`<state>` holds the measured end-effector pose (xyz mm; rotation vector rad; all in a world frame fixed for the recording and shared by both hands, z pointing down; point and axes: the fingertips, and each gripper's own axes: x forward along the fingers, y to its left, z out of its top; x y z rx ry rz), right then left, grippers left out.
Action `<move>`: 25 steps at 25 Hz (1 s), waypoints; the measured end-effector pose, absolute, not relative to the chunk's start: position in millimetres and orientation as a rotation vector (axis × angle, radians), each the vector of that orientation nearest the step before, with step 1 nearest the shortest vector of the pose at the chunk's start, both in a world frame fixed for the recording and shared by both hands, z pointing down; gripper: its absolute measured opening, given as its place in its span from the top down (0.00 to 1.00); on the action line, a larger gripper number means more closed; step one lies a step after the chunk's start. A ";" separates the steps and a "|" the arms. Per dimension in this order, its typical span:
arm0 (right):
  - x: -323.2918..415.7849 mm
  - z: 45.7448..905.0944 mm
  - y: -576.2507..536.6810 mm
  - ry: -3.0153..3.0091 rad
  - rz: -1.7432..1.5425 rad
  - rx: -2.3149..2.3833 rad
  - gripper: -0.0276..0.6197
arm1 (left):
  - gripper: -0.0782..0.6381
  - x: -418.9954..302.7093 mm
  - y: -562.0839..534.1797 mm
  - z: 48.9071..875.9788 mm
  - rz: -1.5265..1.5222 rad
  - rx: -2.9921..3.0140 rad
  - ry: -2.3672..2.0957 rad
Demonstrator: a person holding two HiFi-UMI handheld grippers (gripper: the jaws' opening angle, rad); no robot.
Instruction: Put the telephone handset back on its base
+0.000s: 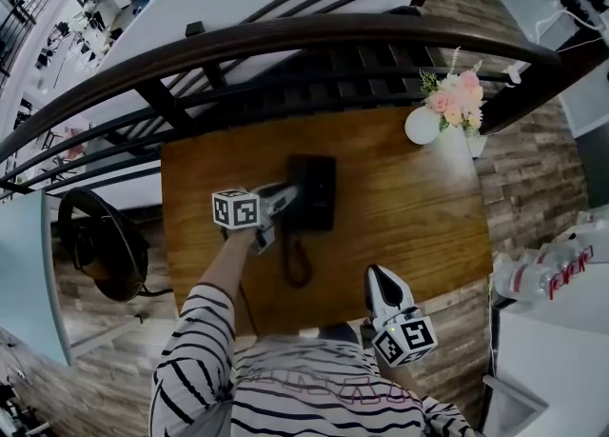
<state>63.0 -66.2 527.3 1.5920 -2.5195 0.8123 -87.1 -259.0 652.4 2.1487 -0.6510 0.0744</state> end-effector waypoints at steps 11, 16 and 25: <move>63.5 527.1 -64.6 -2.533 0.803 1.591 0.96 | 0.74 -94.8 -257.3 646.9 0.127 2.192 -0.783; 62.5 528.4 -64.6 -2.531 0.818 1.589 0.96 | 0.80 -96.6 -249.0 645.6 0.172 2.220 -0.824; 60.3 528.4 -61.9 -2.530 0.822 1.588 0.96 | 0.84 -99.1 -247.2 645.2 0.139 2.209 -0.816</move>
